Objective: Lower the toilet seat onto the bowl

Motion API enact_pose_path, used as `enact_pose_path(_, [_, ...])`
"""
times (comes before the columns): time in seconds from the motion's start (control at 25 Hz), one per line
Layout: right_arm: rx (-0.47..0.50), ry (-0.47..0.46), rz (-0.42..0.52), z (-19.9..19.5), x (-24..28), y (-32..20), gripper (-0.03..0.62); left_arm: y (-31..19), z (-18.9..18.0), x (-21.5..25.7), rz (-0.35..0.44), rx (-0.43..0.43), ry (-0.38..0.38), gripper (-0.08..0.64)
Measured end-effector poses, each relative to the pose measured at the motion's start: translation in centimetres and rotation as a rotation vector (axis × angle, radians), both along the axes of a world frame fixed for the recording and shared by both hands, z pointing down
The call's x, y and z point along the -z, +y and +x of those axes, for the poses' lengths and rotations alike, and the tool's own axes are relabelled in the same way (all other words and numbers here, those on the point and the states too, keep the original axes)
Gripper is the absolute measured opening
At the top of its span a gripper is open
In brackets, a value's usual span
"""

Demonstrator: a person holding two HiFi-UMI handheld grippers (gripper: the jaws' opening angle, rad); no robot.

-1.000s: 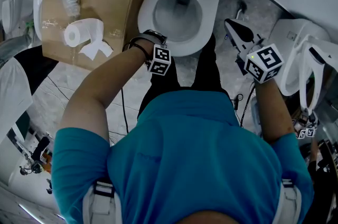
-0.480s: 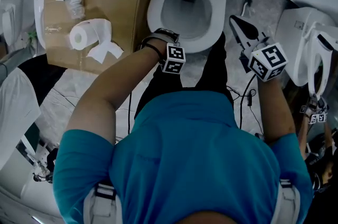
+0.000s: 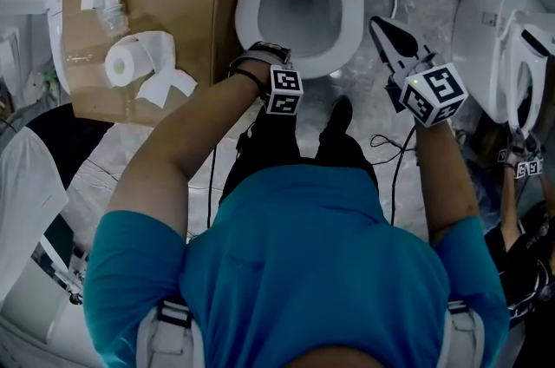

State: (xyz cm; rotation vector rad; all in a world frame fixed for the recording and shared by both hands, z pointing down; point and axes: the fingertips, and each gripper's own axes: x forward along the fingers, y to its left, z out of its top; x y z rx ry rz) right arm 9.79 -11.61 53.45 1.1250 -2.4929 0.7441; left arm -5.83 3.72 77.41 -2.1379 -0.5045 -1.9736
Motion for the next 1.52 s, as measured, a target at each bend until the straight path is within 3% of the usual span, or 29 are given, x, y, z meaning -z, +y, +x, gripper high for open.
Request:
enact_pose_path(0.52, [0.179, 0.017, 0.01, 1.2, -7.5, 3.4, -0.008, 0.9, -0.1, -4.4, 0.119, 0.003, -0.012, 0.221])
enact_pose_path(0.84, [0.223, 0.015, 0.022, -0.3, -10.9, 3.5, -0.008, 1.5, -0.1, -6.6, 0.164, 0.006, -0.008, 0.221])
enact_pose_path(1.52, [0.221, 0.016, -0.012, -1.3, -15.0, 4.9, -0.008, 1.9, -0.2, -11.5, 0.23, -0.003, 0.016, 0.23])
